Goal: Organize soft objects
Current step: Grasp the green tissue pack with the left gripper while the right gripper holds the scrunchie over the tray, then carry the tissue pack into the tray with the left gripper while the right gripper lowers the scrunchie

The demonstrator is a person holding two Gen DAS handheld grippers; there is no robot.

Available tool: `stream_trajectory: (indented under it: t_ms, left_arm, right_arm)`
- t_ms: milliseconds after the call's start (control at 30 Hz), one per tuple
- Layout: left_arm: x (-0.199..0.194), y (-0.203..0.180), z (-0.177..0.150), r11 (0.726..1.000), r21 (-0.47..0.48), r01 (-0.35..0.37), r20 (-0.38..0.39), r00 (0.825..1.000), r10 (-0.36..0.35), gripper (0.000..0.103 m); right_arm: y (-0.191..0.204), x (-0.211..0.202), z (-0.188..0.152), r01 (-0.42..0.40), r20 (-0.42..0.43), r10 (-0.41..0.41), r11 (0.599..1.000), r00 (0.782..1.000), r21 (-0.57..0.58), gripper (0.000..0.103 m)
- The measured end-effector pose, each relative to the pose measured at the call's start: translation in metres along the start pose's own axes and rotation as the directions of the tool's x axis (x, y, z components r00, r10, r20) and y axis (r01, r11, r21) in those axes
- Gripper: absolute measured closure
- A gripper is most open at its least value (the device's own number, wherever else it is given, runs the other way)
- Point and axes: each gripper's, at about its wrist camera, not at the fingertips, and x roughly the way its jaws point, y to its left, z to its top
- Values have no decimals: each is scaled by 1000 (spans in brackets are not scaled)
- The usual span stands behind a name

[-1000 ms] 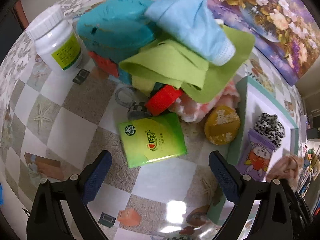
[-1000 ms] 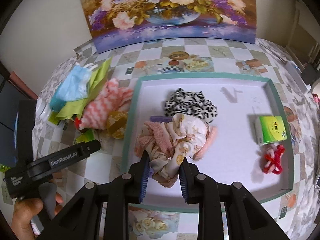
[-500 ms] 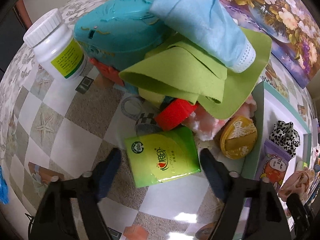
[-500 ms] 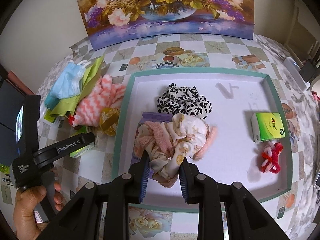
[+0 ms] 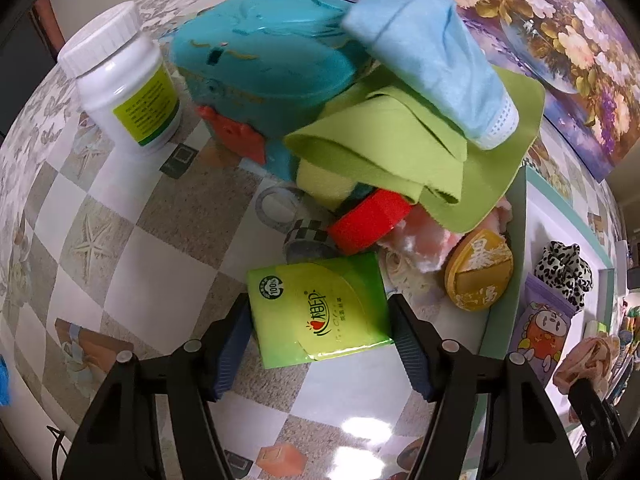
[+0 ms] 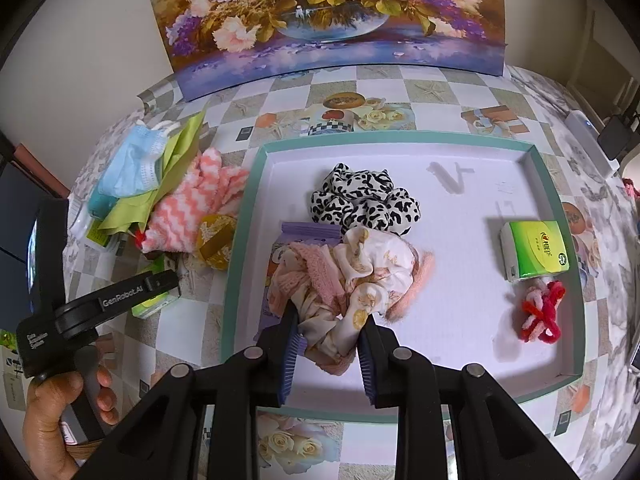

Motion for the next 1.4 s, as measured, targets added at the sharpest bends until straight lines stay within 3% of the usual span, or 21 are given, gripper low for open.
stream_trajectory:
  t_ms: [300, 667, 800, 967, 1233, 1400]
  left_arm:
    - [-23, 16, -15, 1000, 8, 29, -7, 1000, -29, 34]
    - [-74, -12, -42, 987, 138, 86, 112, 988, -102, 34]
    - [-83, -44, -55, 964, 243, 111, 126, 981, -145, 34]
    - [-79, -92, -78, 920, 370, 129, 85, 981, -172, 34]
    - [-73, -152, -111, 839, 532, 115, 72, 981, -180, 34]
    - [-68, -177, -123, 799, 596, 78, 104, 979, -173, 34]
  right_arm:
    - [-11, -7, 0, -3, 21, 2, 999, 1000, 39, 74]
    - [-38, -13, -1, -1, 33, -3, 992, 999, 124, 74]
    - [-57, -15, -4, 18, 30, -24, 984, 999, 177, 74]
    - [-81, -18, -8, 21, 32, -30, 969, 999, 245, 74]
    - [-106, -27, -12, 58, 39, -73, 955, 997, 292, 72]
    - [-119, -26, -16, 69, 27, -82, 948, 996, 312, 71]
